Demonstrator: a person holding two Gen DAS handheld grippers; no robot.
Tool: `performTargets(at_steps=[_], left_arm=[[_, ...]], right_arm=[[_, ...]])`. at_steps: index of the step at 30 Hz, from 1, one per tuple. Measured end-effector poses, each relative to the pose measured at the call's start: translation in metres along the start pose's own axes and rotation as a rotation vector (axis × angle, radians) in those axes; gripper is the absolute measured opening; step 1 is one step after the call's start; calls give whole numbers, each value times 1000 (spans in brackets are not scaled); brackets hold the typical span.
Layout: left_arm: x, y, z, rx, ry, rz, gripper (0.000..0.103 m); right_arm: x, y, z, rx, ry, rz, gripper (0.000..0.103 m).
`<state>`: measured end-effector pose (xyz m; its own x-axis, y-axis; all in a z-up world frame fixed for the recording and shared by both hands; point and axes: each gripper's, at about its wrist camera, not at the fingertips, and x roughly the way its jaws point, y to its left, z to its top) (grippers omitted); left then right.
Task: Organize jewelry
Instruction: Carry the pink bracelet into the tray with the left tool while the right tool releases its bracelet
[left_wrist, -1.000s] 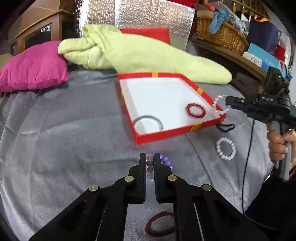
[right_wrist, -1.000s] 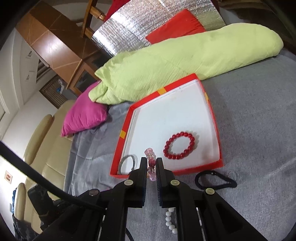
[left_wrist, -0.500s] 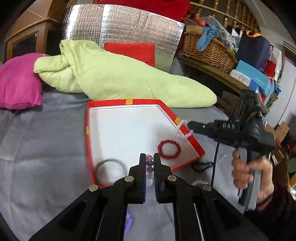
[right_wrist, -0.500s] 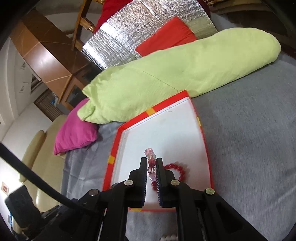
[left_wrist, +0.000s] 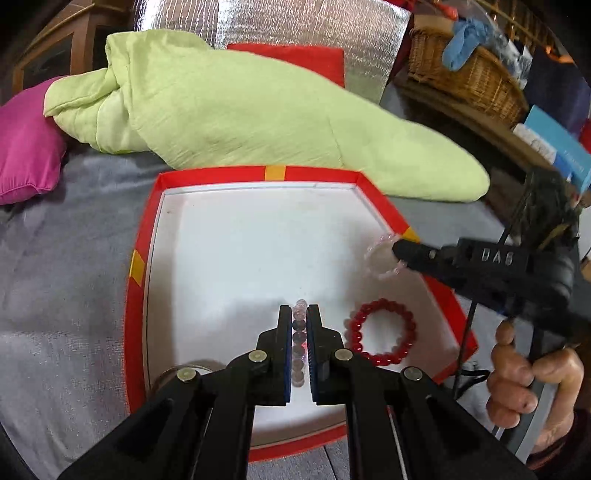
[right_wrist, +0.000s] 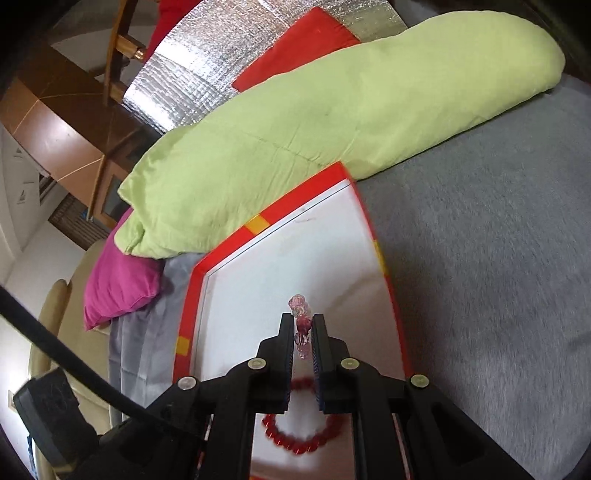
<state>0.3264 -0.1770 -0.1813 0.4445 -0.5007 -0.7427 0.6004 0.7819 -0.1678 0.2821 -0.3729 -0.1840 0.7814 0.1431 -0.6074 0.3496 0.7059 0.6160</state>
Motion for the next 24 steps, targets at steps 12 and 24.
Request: performTargets(at_steps=[12,24], left_arm=[[-41,24,-4,-32,-88,163,48],[-103,73,-41,-121,-141,320,62]], right_arm=[[-54,-12,17,13,-118,-6,43],[-114,-36,-3,-31,-81,-109,43]])
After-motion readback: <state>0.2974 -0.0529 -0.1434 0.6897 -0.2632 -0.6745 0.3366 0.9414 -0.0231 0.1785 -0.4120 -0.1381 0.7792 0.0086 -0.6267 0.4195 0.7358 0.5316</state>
